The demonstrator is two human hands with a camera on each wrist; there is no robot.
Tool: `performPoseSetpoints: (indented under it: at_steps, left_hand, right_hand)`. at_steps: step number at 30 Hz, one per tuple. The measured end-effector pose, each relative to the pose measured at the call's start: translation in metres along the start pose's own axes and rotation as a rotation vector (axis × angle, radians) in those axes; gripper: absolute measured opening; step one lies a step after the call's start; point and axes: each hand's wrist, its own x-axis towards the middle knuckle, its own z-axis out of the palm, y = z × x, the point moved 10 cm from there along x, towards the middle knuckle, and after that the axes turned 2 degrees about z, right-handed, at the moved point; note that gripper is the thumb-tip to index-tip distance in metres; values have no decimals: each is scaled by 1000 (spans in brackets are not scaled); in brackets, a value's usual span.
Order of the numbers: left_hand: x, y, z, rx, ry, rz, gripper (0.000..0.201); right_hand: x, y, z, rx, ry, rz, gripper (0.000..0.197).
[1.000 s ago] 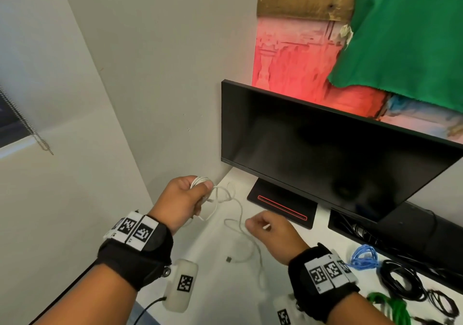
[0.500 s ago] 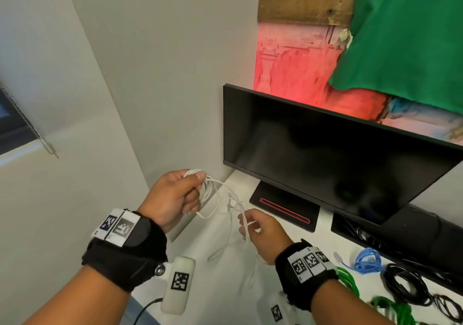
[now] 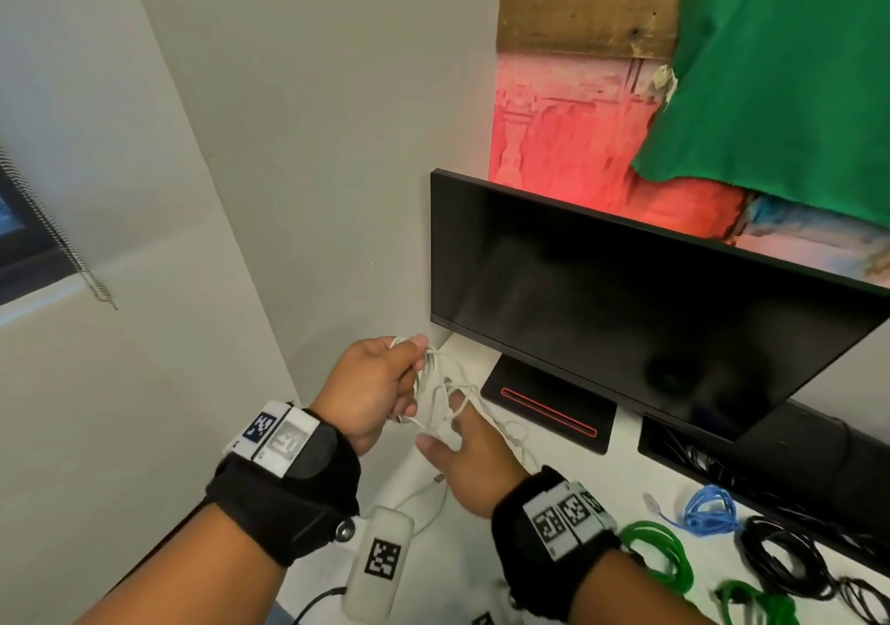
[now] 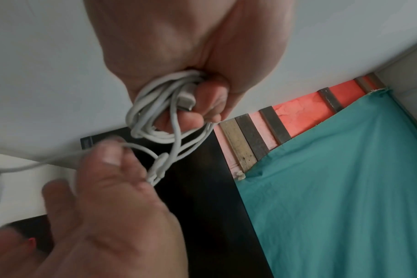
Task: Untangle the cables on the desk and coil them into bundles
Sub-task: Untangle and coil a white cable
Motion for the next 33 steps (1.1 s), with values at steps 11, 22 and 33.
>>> performPoseSetpoints:
  at_steps: [11,22,33]
  left_hand:
    - [5,57,-31,-244,50,140,34]
    - [9,51,-15,-245,3,137,35]
    - [5,79,-6,-297,-79,192,30]
  right_hand:
    - [11,147,-21,-194,72,348,37]
    - [13,89,-61,-120,232,279,65]
    - [29,66,22,144,-44,80,20]
